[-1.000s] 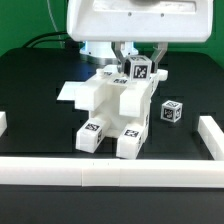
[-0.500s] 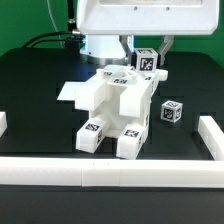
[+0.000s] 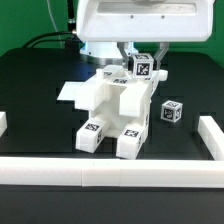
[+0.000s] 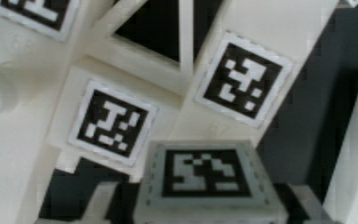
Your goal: Assemble chair
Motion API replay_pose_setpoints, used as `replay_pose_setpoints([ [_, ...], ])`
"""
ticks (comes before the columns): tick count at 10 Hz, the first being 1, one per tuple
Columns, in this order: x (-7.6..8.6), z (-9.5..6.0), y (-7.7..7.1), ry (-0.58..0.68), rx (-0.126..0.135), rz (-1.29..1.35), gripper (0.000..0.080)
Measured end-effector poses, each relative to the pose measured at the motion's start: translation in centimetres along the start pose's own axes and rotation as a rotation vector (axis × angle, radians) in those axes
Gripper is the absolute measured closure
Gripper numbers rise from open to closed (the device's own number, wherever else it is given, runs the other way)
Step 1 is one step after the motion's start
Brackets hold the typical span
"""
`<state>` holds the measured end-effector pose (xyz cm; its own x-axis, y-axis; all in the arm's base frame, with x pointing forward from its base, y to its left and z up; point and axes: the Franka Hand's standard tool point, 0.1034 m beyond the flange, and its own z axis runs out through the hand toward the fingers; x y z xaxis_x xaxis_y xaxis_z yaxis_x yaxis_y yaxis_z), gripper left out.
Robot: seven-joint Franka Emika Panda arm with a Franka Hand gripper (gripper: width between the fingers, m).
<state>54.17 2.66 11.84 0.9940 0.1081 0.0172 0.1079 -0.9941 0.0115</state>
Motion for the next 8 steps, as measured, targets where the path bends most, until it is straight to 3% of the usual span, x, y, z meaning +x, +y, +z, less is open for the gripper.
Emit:
replay_pose_setpoints([
  [4, -0.5, 0.5, -0.2, 0.004, -0.002, -0.005, 0.0531],
  [8, 1.1, 0.7, 1.1, 0.041, -0.019, -0.06, 0.0531],
])
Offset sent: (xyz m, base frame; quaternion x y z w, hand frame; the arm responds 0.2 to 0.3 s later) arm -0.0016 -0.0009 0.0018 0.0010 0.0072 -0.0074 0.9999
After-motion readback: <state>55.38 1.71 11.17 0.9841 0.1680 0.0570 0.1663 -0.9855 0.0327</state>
